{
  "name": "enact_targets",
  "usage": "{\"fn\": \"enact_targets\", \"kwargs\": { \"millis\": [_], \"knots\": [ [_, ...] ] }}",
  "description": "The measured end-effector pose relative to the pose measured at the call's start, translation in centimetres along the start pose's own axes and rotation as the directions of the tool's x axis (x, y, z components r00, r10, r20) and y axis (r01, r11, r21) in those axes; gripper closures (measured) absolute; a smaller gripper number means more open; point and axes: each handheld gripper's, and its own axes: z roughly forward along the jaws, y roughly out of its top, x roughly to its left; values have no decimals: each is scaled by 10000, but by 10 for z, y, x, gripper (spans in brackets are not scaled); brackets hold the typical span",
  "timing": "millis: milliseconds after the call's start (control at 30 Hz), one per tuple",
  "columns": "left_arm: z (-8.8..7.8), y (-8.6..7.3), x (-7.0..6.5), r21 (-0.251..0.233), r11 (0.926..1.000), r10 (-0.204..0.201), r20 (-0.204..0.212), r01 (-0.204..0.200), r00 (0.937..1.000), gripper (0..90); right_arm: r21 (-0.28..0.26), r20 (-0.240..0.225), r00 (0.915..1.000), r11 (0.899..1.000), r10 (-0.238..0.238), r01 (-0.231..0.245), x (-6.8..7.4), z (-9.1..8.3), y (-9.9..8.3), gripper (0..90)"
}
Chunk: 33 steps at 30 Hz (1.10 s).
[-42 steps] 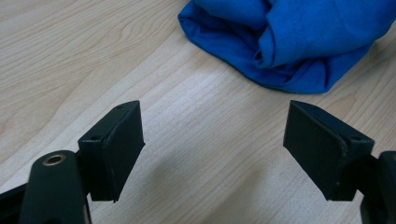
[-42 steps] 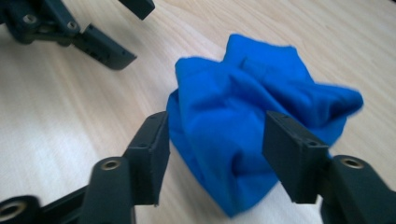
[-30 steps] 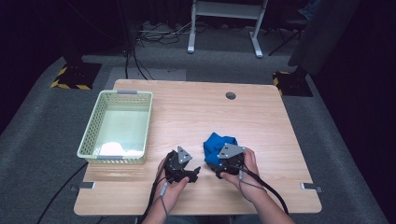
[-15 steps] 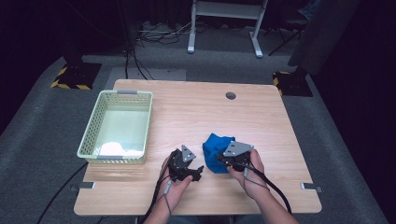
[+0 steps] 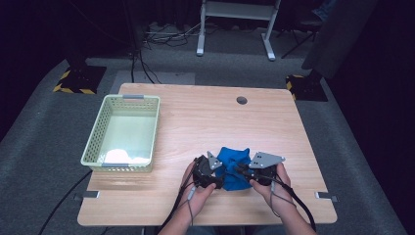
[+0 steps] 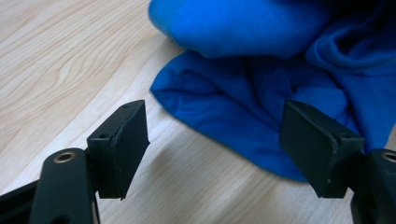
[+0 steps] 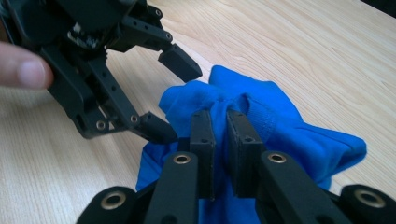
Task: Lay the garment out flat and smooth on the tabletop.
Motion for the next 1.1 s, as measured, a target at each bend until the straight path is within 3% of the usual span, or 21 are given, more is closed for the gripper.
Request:
{"fn": "enact_targets", "kwargs": {
  "millis": [67, 333, 633, 700, 733, 800, 833, 900, 933, 967, 1033, 1100],
  "knots": [
    [4, 2, -2, 295, 9992, 260, -121, -256, 9996, 249, -15, 63, 9999, 9999, 118, -118, -2, -3, -2, 820],
    [7, 2, -1, 415, 9991, -17, 203, 9, 9998, 260, -58, 442, 9984, 9994, 344, -341, -11, -17, -10, 819],
    [1, -5, 7, 457, 9986, -250, 12, 249, 9997, 259, 81, 1213, 9903, 9976, 676, -691, -25, -40, -23, 818],
    [-1, -7, 9, 466, 9983, -343, -73, 346, 9994, 259, 166, 1574, 9841, 9962, 819, -855, -30, -47, -29, 818],
    [-2, -7, 11, 489, 9982, -345, -117, 350, 9993, 258, 284, 1941, 9770, 9950, 885, -958, -32, -51, -33, 817],
    [-4, -9, 13, 502, 9977, -461, -96, 466, 9989, 258, 644, 2841, 9540, 9908, 961, -1190, -35, -60, -42, 798],
    [-5, -10, 15, 555, 9972, -486, -117, 492, 9987, 258, 729, 3055, 9438, 9852, 1261, -1552, -36, -65, -48, 745],
    [-8, -11, 17, 636, 9966, -515, -212, 527, 9984, 258, 781, 2959, 9316, 9667, 2110, -2437, -37, -72, -59, 600],
    [-9, -12, 17, 679, 9963, -511, -286, 529, 9983, 258, 593, 2960, 9213, 9578, 2523, -2813, -36, -76, -63, 525],
    [-10, -12, 17, 702, 9960, -532, -338, 555, 9980, 258, 464, 2963, 9147, 9525, 2747, -3011, -35, -80, -66, 485],
    [-12, -13, 18, 778, 9958, -438, -547, 480, 9975, 258, 183, 2972, 9114, 9527, 2845, -3033, -33, -87, -67, 446],
    [-15, -14, 19, 841, 9955, -368, -847, 440, 9957, 261, 13, 3135, 9109, 9591, 2684, -2831, -32, -92, -64, 439]
  ]
}}
